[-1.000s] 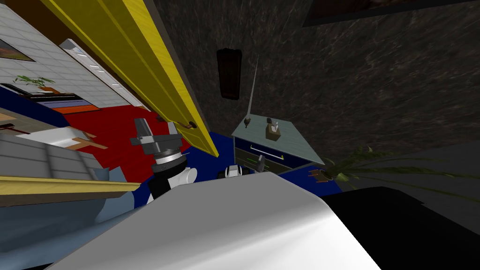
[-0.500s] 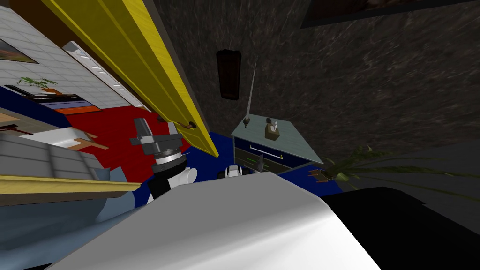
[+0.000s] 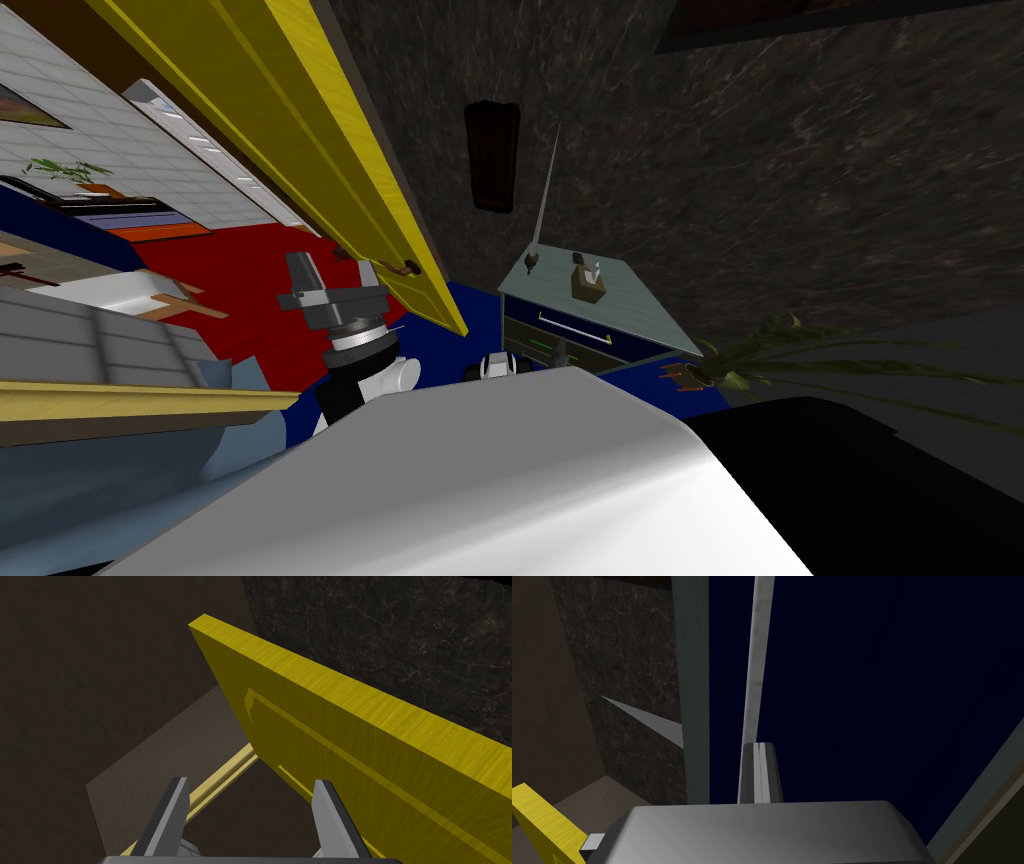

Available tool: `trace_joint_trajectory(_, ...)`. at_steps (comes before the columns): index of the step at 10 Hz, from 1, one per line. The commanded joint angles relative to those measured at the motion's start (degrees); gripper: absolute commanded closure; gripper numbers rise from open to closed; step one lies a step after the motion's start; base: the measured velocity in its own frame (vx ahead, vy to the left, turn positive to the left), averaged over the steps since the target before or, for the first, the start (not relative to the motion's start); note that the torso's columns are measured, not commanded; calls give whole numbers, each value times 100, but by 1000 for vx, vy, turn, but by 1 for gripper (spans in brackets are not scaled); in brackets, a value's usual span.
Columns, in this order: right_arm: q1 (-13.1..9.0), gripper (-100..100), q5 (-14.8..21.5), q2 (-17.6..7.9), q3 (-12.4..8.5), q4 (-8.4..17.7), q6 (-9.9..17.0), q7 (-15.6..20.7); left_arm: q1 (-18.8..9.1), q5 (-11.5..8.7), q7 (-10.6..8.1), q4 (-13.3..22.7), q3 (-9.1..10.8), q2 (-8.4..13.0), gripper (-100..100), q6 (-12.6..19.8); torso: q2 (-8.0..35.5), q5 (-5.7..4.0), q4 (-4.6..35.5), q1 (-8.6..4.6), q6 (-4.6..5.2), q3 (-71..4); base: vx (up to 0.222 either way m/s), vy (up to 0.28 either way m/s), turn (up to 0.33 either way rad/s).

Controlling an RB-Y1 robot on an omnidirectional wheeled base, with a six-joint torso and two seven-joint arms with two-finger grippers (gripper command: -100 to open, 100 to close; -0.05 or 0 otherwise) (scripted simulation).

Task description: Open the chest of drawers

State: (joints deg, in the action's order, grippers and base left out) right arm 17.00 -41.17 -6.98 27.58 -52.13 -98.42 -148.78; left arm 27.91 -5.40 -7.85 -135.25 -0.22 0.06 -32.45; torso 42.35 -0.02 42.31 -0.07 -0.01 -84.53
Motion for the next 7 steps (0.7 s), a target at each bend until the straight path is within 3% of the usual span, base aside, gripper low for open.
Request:
trace_joint_trajectory(1, -16, -100, 3, 2, -10, -13, 392, 29, 0, 0, 0, 0, 0, 0, 0, 0, -1, 0, 0, 0, 0, 0, -1, 8, 6)
trace_joint_trajectory(7, -90, -100, 1, 10, -48, -101, 998, 128, 0, 0, 0, 0, 0, 0, 0, 0, -7, 2, -2, 9, 1, -4, -3, 11, 6)
